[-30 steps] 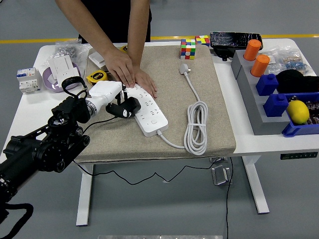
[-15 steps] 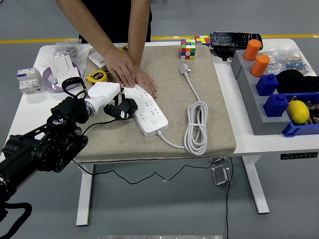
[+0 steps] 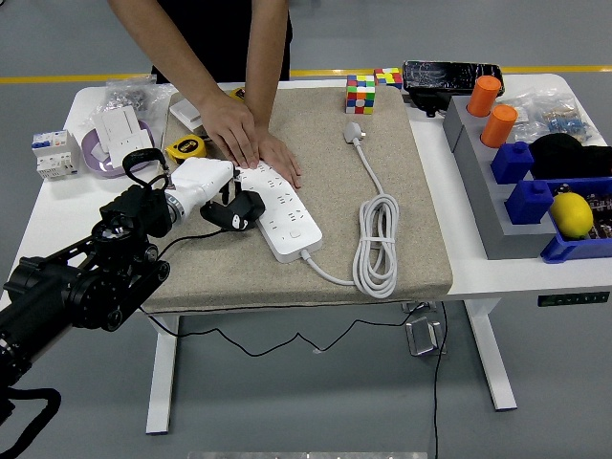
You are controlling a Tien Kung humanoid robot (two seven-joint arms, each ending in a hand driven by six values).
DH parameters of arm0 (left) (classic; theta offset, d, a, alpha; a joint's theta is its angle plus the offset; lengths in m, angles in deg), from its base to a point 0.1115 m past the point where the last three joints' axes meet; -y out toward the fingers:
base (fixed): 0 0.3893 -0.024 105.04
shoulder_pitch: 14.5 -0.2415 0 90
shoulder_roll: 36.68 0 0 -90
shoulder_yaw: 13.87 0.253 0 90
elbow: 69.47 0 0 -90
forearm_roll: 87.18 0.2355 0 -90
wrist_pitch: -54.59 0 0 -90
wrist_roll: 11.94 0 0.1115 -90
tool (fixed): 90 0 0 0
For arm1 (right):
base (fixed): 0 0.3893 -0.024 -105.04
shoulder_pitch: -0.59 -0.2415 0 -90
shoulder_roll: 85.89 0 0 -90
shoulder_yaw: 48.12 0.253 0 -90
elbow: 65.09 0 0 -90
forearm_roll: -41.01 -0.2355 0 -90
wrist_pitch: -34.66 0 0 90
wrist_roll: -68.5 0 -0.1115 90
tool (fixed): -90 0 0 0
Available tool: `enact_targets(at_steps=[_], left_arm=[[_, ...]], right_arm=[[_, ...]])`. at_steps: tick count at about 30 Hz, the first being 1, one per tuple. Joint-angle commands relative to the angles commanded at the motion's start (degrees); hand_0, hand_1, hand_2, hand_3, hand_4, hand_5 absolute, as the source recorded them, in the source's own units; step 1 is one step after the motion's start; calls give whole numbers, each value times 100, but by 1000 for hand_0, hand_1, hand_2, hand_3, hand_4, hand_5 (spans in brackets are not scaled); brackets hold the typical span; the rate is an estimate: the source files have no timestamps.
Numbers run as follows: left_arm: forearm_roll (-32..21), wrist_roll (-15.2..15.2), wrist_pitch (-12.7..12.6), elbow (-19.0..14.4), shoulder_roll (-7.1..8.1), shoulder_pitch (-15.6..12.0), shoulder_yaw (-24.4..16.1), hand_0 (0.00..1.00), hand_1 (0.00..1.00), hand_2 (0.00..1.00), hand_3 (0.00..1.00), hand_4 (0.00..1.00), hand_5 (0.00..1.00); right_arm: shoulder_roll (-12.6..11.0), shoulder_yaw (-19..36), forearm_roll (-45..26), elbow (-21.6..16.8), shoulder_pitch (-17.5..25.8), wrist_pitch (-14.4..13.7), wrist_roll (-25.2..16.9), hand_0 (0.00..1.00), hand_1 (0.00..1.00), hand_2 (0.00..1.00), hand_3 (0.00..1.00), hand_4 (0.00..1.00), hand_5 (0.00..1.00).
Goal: Pick up the plug,place it near the board,insert it into the board,press the button
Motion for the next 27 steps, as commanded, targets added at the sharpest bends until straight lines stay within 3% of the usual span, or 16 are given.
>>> enact_targets(at_steps=[3,4,9,10,15,16,21,22,27], left_arm=[[-12,3,-18,2,2,7,10,521,555,406,390,567,165],[-20,5,-19,4,3,8,11,522,577,491,530,636,197],[-59,16,6,15,8,7,12,522,577,491,530,636,197],[-62,16,16,19,8,7,8,576,719,636,595,844,289],[-61,17,71,30,13,7,15,576,719,636,595,844,289],[-55,19,76,32,14,4,14,652,773,738,643,897,290],[-24,27,120,27,29,-7,4,652,773,738,643,897,290],[-20,28,128,25,34,-7,5,679,789,754,704,963,301],[-8,31,238,21,68,-11,-22,679,789,754,704,963,301]], right_arm=[[-2,-4,-9,1,0,1,-8,950,902,834,838,998,985],[-3,-5,-10,1,0,2,-9,945,902,833,835,998,987],[-6,-10,-27,3,4,2,-24,945,902,833,835,998,987],[-7,-13,-30,3,3,2,-25,946,902,833,836,998,992],[-12,-17,-48,7,2,5,-32,946,902,833,836,998,992],[-14,-15,-50,7,2,5,-34,943,902,834,835,998,995],[-15,-20,-65,9,8,11,-38,943,902,834,835,998,995],[-15,-19,-63,8,10,11,-37,944,903,833,836,998,998],[-13,-7,-57,7,12,9,-37,944,903,833,836,998,998]])
